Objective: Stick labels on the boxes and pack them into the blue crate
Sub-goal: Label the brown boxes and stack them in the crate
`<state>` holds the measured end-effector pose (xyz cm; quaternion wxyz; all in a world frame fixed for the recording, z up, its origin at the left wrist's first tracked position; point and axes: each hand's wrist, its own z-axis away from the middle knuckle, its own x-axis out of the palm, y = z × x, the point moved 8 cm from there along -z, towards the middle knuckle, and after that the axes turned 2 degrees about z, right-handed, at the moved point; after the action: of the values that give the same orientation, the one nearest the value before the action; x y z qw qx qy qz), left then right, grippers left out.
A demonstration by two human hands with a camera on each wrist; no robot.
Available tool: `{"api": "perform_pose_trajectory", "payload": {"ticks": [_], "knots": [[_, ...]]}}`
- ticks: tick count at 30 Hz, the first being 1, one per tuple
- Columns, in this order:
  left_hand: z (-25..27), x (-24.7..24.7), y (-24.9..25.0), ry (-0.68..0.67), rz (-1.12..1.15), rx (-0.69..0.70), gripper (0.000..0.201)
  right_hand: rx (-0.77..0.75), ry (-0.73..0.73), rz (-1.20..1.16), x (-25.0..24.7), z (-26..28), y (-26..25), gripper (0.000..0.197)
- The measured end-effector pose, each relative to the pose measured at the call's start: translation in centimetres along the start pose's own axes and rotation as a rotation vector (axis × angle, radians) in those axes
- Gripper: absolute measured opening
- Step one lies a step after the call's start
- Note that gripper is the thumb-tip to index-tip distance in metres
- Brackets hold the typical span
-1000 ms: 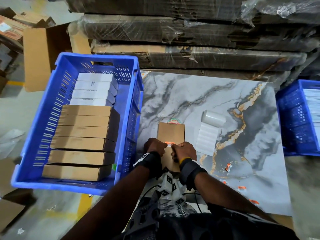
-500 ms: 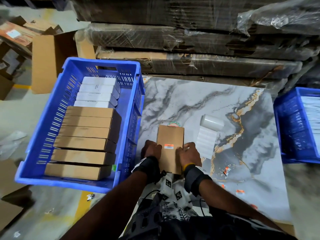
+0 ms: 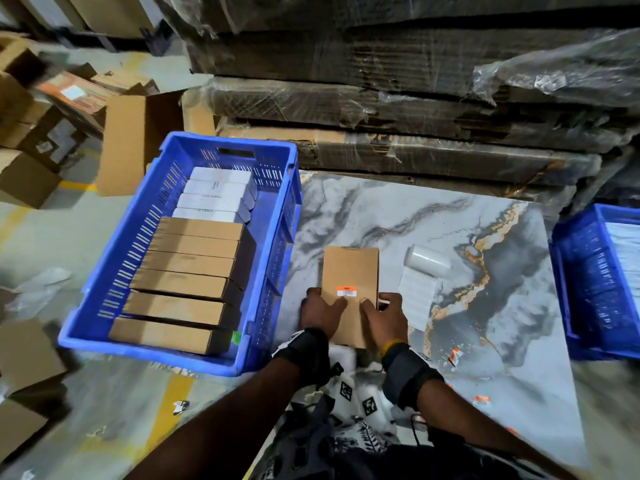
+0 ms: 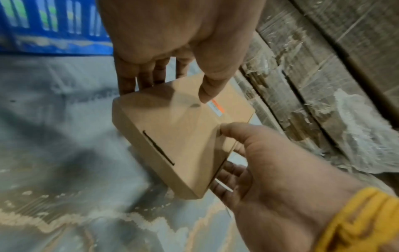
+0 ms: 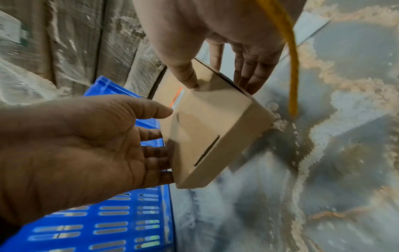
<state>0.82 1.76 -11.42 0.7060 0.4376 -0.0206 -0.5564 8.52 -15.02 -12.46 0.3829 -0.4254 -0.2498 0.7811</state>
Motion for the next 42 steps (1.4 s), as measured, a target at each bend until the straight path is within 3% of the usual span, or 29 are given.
{"api": "perform_pose_trajectory", "payload": {"ticks": [7, 13, 19, 24, 26, 29, 34, 42], "knots": [[2.8, -3.6, 6.1, 0.076, 0.335, 0.138, 0.062, -0.322, 0.098, -0.152, -4.5, 3.1, -8.5, 0.031], [4.3, -6.3, 8.7, 0.085, 0.445, 0.283, 0.057, -0.517, 0.168, -0.160, -6.5, 5.5, -14.6, 0.033], [4.5, -12.3, 7.7, 0.153, 0.659, 0.315, 0.027, -0.633, -0.007, -0.075, -3.5, 7.7, -20.6, 0.034], [3.6, -19.0, 4.6, 0.191, 0.705, 0.268, 0.034, -0.674, -0.192, 0.047, 1.8, 10.3, -24.0, 0.049], [3.6, -21.3, 3.5, 0.169, 0.708, 0.254, 0.027, -0.685, -0.226, 0.096, 3.9, 11.1, -25.1, 0.055], [3.3, -23.9, 2.0, 0.117, 0.724, 0.220, 0.017, -0.700, -0.238, 0.233, 6.7, 12.0, -26.8, 0.059], [2.5, -27.4, -0.5, 0.152, 0.724, 0.172, 0.024, -0.691, -0.249, 0.426, 10.5, 12.7, -28.8, 0.069], [0.7, -30.0, -3.2, 0.144, 0.719, 0.145, 0.022, -0.617, -0.270, 0.708, 14.5, 13.9, -27.1, 0.080]]}}
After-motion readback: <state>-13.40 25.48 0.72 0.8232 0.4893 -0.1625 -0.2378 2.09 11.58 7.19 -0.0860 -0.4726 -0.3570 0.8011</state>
